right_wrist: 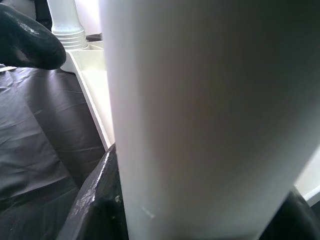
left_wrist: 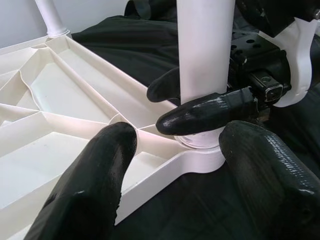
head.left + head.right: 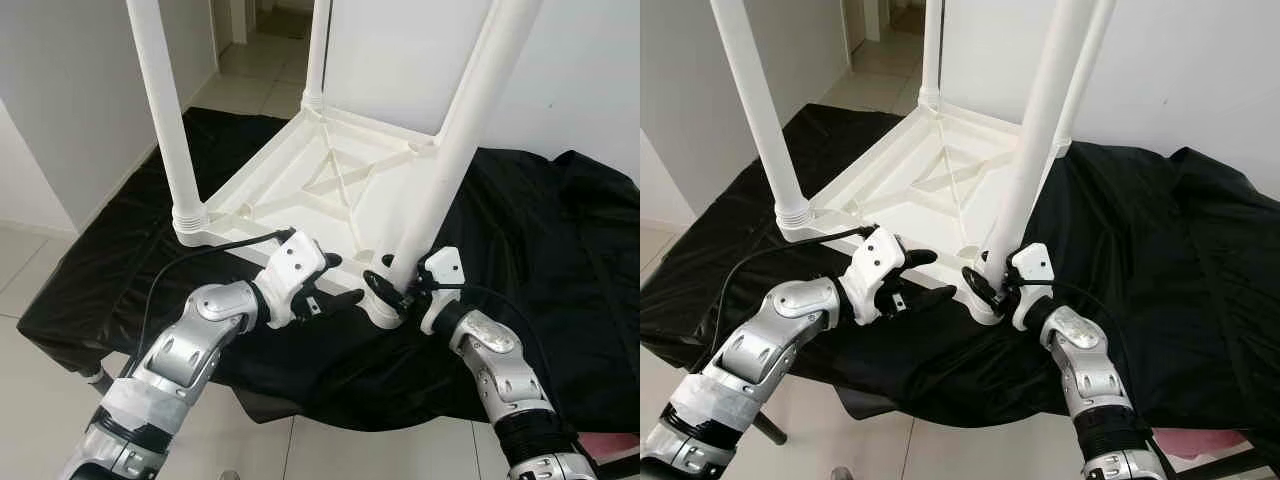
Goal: Building children table
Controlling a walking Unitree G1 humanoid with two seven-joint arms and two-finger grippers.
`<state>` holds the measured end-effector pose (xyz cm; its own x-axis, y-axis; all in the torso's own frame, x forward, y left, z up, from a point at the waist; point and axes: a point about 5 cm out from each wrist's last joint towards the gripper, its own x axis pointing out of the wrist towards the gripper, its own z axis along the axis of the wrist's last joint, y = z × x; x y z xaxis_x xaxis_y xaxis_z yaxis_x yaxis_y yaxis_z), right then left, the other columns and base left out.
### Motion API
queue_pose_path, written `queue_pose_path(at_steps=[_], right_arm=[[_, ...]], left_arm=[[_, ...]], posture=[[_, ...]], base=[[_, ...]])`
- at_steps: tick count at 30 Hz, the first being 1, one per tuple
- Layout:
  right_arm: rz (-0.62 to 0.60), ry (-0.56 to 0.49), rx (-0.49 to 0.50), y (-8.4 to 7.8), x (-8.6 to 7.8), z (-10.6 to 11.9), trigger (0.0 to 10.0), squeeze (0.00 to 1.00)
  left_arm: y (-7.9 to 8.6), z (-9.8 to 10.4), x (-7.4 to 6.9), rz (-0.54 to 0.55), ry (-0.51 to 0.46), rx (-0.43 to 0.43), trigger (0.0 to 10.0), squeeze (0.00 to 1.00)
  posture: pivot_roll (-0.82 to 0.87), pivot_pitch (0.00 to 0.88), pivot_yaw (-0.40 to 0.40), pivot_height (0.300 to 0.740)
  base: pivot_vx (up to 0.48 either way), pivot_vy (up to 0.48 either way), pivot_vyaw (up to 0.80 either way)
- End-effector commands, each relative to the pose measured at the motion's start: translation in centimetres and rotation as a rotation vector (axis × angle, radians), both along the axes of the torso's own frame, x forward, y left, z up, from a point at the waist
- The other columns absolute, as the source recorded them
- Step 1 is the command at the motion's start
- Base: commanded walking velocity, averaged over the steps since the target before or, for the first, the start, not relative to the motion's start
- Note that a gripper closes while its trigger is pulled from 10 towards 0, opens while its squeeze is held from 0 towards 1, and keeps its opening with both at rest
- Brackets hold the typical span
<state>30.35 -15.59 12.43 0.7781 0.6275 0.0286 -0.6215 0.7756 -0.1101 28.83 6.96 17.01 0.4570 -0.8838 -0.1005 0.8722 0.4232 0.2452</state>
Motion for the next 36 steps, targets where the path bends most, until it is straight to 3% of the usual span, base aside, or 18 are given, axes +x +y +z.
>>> queue_pose_path(at_steps=[1,4,5,19,21,23,27,28,29,31,36], right_arm=[[0.023,0.029,-0.013,-0.1,0.0,-0.5,0.0,0.0],[0.022,0.032,-0.004,-0.3,0.0,-0.6,0.0,0.0],[0.02,0.039,0.005,-0.5,0.0,-0.6,10.0,0.0],[-0.169,0.014,0.035,-0.9,-0.3,-0.4,10.0,0.0],[-0.277,0.007,0.056,-0.9,-0.7,-0.2,10.0,0.0],[-0.277,0.007,0.056,-0.9,-0.7,-0.2,10.0,0.0],[-0.394,-0.002,0.078,-0.9,-1.2,0.1,10.0,0.0],[-0.496,0.002,0.079,-1.3,-1.4,0.1,10.0,0.0],[-0.496,0.002,0.079,-1.3,-1.4,0.1,10.0,0.0],[-0.69,0.042,0.095,-1.3,-2.1,-0.4,10.0,0.0],[-0.794,0.056,0.101,-0.8,-2.8,-0.6,10.0,0.0]], left_arm=[[0.0,0.0,-0.1,-0.005,0.0,0.011,10.0,0.0],[0.1,0.0,-0.2,-0.003,0.0,0.012,10.0,0.0],[0.2,0.0,-0.1,0.007,0.0,0.009,10.0,0.0],[0.1,-0.2,-0.2,0.016,0.004,0.0,10.0,0.0],[0.1,-0.3,-0.3,0.016,0.007,0.001,10.0,0.0],[0.1,-0.3,-0.3,0.016,0.007,0.001,10.0,0.0],[0.1,-0.3,-0.3,0.012,0.009,0.003,10.0,0.0],[0.0,-0.3,-0.3,0.009,0.008,0.004,10.0,0.0],[0.0,-0.3,-0.3,0.009,0.008,0.004,10.0,0.0],[-0.1,-0.2,-0.2,0.006,0.006,0.003,10.0,0.0],[-0.1,-0.2,-0.2,0.005,0.004,0.0,10.0,0.0]], posture=[[0.01,0.024,-0.062,0.74],[0.01,0.024,-0.062,0.74],[0.01,0.025,-0.071,0.74],[0.01,0.027,-0.086,0.74],[0.0,0.029,-0.086,0.74],[0.0,0.029,-0.086,0.74],[0.0,0.029,-0.085,0.74],[0.0,0.027,-0.087,0.74],[0.0,0.027,-0.087,0.74],[0.0,0.022,-0.089,0.74],[0.0,0.019,-0.091,0.74]], base=[[0.0,0.0,0.0],[0.0,0.0,0.0],[0.0,0.0,0.0],[0.0,0.0,0.0],[0.0,0.0,0.0],[0.0,0.0,0.0],[0.0,0.0,0.0],[0.0,0.0,0.0],[0.0,0.0,0.0],[0.0,0.0,0.0],[0.0,0.0,0.0]])
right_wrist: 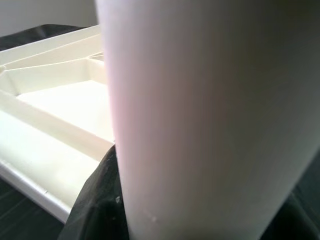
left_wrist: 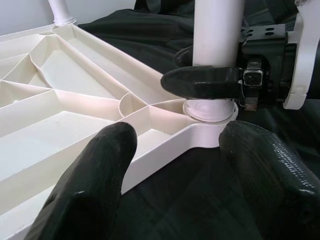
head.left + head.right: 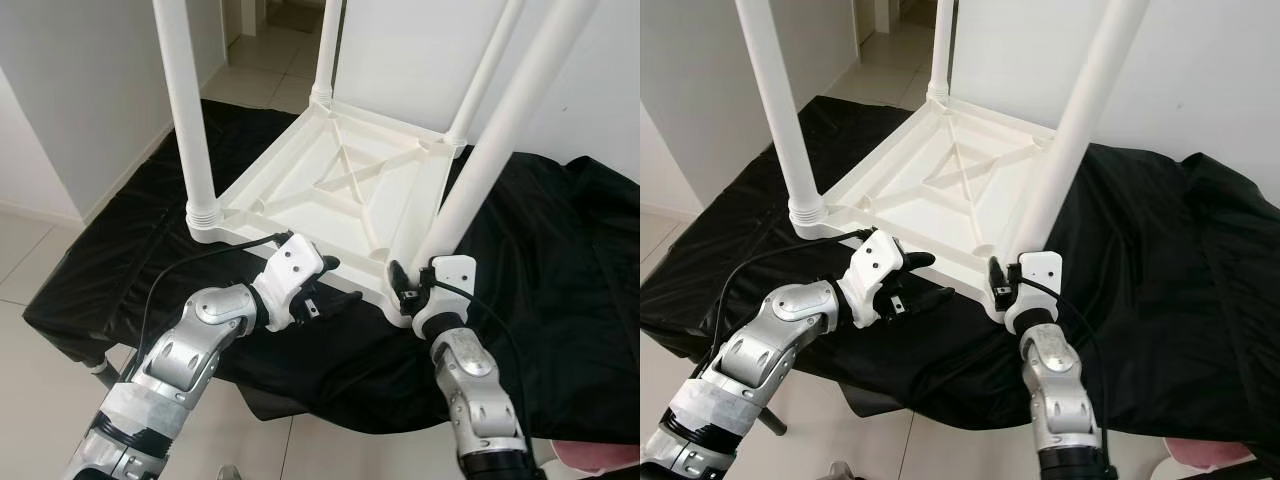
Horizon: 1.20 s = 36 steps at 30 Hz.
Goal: Building children table
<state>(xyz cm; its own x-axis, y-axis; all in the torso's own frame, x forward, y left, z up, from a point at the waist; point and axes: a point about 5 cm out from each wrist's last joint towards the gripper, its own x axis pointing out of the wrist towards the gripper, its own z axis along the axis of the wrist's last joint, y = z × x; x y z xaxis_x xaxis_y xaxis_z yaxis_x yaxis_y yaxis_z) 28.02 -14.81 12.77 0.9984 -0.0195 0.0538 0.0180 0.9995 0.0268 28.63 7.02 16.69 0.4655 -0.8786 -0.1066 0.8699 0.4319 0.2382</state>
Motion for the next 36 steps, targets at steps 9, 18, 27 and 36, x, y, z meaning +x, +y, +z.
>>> queue_pose_path(at_steps=[9,18,27,36], right_arm=[[-0.08,0.015,0.028,0.8,-1.2,0.0,10.0,0.0],[-0.077,0.003,0.053,1.2,-1.5,0.7,10.0,1.0],[0.057,-0.063,0.102,1.1,-1.3,1.8,10.0,1.0],[0.165,-0.077,0.071,-0.6,-1.1,1.9,10.0,0.0]], left_arm=[[-0.1,0.2,-0.2,-0.004,-0.009,-0.005,10.0,0.0],[0.0,0.1,-0.3,-0.001,-0.007,-0.003,10.0,0.0],[-0.2,0.1,-0.3,-0.008,-0.007,-0.006,10.0,0.0],[-0.3,0.2,-0.3,-0.015,-0.004,-0.007,10.0,0.0]], posture=[[0.02,0.013,-0.098,0.74],[0.02,0.009,-0.098,0.74],[0.0,0.011,-0.097,0.74],[0.0,0.017,-0.094,0.74]], base=[[0.0,0.0,0.0],[0.0,0.0,0.0],[0.0,0.0,0.0],[0.0,0.0,0.0]])
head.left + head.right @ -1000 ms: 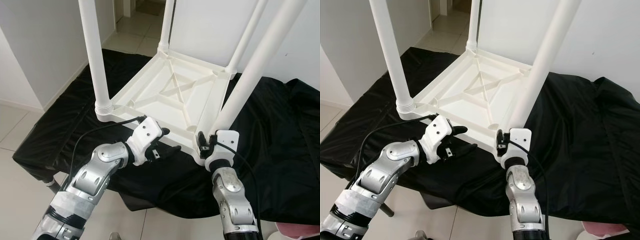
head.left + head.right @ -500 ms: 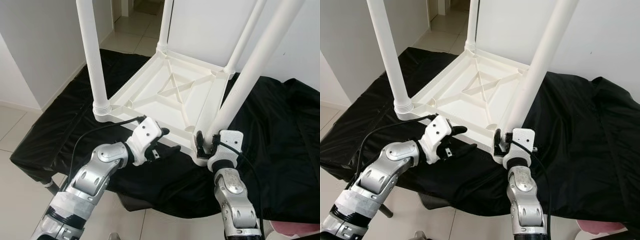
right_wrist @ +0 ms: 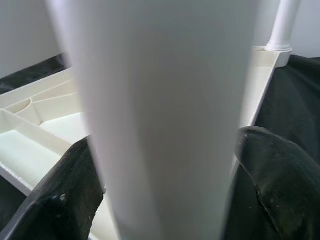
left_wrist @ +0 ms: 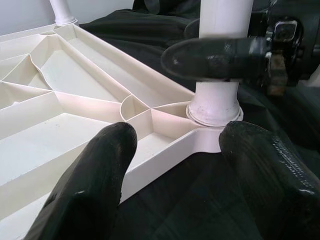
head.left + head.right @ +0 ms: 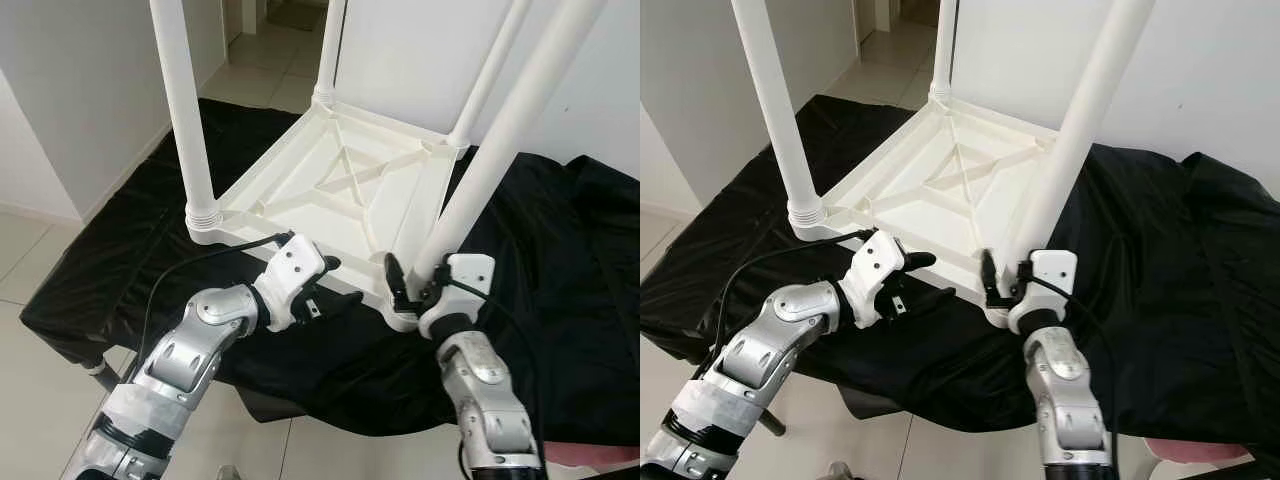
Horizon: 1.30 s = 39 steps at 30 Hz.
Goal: Building children table
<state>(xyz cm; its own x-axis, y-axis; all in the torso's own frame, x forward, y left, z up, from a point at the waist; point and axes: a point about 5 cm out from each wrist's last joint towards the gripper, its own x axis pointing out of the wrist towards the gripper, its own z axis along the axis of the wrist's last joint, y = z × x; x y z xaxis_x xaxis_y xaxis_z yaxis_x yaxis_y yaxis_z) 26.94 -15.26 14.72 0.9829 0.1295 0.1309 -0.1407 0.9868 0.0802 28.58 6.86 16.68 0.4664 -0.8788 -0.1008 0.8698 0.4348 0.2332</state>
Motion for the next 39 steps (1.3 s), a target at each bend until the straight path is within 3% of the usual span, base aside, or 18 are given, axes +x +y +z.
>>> queue_pose_path(at_steps=[1,2,10,12,13,14,25,26,27,28,29,39], right_arm=[[0.01,-0.002,0.013,-0.2,0.0,-0.1,10.0,0.0],[0.083,0.003,-0.003,-0.3,0.0,-0.3,10.0,0.0],[0.083,0.003,-0.003,-0.3,0.0,-0.3,10.0,0.0],[0.247,0.036,-0.063,-1.8,0.6,-1.3,10.0,0.0],[0.247,0.036,-0.063,-1.8,0.6,-1.3,10.0,0.0],[0.352,0.061,-0.123,-3.2,1.1,-2.0,10.0,0.0],[0.479,0.1,-0.183,-3.8,2.8,-2.6,10.0,0.0],[0.481,0.092,-0.194,-3.9,3.1,-2.5,4.5,0.0],[0.484,0.088,-0.2,-4.0,3.4,-2.4,2.4,0.0],[0.484,0.088,-0.2,-4.0,3.4,-2.4,2.4,0.0],[0.492,0.084,-0.211,-4.1,3.8,-2.3,0.0,0.0],[0.554,0.07,-0.224,-4.4,4.5,-2.4,0.0,0.0]], left_arm=[[-0.1,0.2,-0.3,-0.016,-0.006,0.001,10.0,0.0],[-0.1,0.2,-0.3,-0.016,-0.005,0.002,10.0,0.0],[-0.1,0.2,-0.3,-0.016,-0.005,0.002,10.0,0.0],[0.0,0.2,-0.3,-0.017,-0.004,0.004,10.0,0.0],[0.0,0.2,-0.3,-0.017,-0.004,0.004,10.0,0.0],[0.0,0.3,-0.2,-0.017,-0.005,0.006,10.0,0.0],[0.0,0.5,0.0,-0.014,-0.01,0.002,10.0,0.0],[0.0,0.5,0.1,-0.013,-0.01,0.0,10.0,0.0],[0.0,0.6,0.1,-0.012,-0.012,0.0,10.0,0.0],[0.0,0.6,0.1,-0.012,-0.012,0.0,10.0,0.0],[0.0,0.6,0.1,-0.01,-0.013,-0.002,10.0,0.0],[0.2,0.6,0.1,0.004,-0.012,-0.006,10.0,0.0]], posture=[[0.0,0.017,-0.094,0.74],[-0.01,0.019,-0.095,0.74],[-0.01,0.019,-0.095,0.74],[-0.01,0.022,-0.08,0.74],[-0.01,0.022,-0.08,0.74],[-0.01,0.022,-0.077,0.74],[-0.01,0.022,-0.061,0.74],[-0.01,0.023,-0.062,0.74],[-0.01,0.023,-0.066,0.74],[-0.01,0.023,-0.066,0.74],[-0.01,0.023,-0.067,0.74],[0.0,0.024,-0.075,0.74]], base=[[0.0,0.0,0.0],[0.0,0.0,0.0],[0.0,0.0,0.0],[0.0,0.0,0.0],[0.0,0.0,0.0],[0.0,0.0,0.0],[0.0,0.0,0.0],[0.0,0.0,0.0],[0.0,0.0,0.0],[0.0,0.0,0.0],[0.0,0.0,0.0],[0.0,0.0,0.0]])
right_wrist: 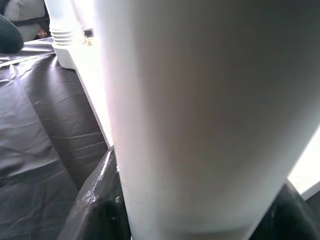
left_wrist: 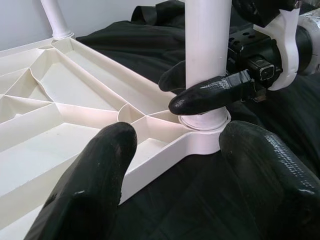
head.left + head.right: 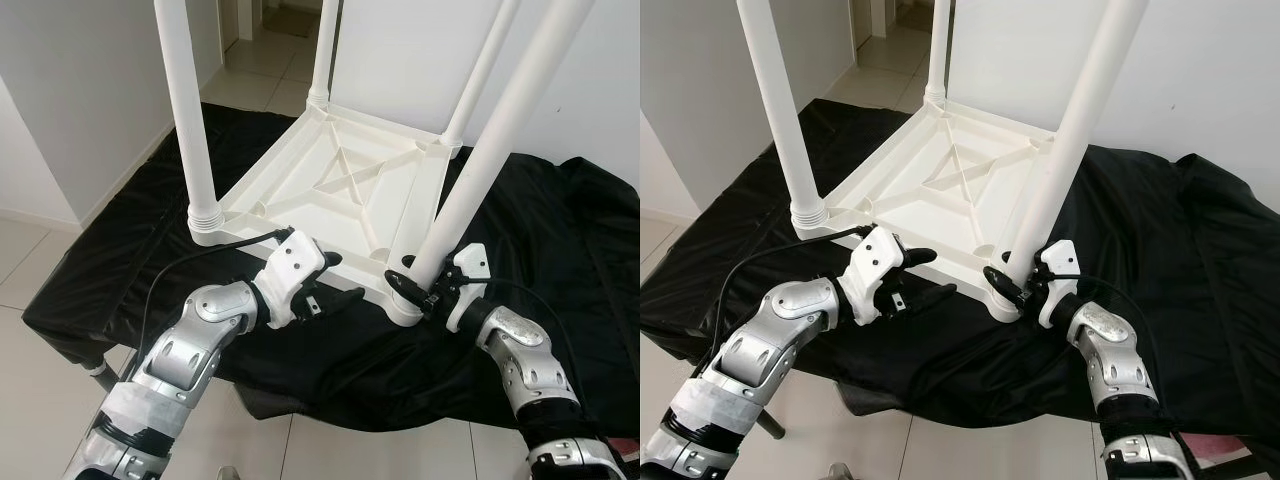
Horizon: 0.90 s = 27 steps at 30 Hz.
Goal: Building children table
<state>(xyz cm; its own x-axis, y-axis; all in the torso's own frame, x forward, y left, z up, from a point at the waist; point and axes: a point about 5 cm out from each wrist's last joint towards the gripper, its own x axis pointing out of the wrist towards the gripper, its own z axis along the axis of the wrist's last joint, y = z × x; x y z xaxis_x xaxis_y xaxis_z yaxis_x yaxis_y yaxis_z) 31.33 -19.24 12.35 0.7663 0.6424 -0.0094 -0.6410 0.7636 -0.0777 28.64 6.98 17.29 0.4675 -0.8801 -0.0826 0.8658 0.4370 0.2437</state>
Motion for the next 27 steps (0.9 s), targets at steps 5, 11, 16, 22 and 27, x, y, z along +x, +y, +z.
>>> queue_pose_path(at_steps=[5,11,16,22,27], right_arm=[[-0.018,0.006,-0.017,-0.5,0.1,-0.5,8.1,0.0],[-0.059,0.009,0.044,-0.3,-0.3,-0.6,10.0,0.0],[-0.135,-0.024,0.058,-0.1,-0.5,-0.4,10.0,0.0],[-0.301,-0.055,0.113,0.3,-0.6,-0.1,10.0,0.0],[-0.458,-0.095,0.133,0.9,-1.0,0.5,10.0,0.0]], left_arm=[[0.1,0.0,0.0,0.007,0.005,0.004,10.0,0.0],[0.1,0.0,0.1,0.006,0.006,0.005,10.0,0.0],[0.1,-0.1,0.1,0.004,0.009,0.004,10.0,0.0],[-0.2,-0.1,0.0,-0.003,0.013,0.001,10.0,0.0],[-0.2,-0.2,0.0,-0.01,0.016,0.002,10.0,0.0]], posture=[[0.0,0.026,-0.076,0.74],[-0.01,0.029,-0.074,0.74],[-0.01,0.032,-0.071,0.74],[-0.02,0.04,-0.068,0.74],[-0.03,0.043,-0.066,0.74]], base=[[0.0,0.0,0.0],[0.0,0.0,0.0],[0.0,0.0,0.0],[0.0,0.0,0.0],[0.0,0.0,0.0]])
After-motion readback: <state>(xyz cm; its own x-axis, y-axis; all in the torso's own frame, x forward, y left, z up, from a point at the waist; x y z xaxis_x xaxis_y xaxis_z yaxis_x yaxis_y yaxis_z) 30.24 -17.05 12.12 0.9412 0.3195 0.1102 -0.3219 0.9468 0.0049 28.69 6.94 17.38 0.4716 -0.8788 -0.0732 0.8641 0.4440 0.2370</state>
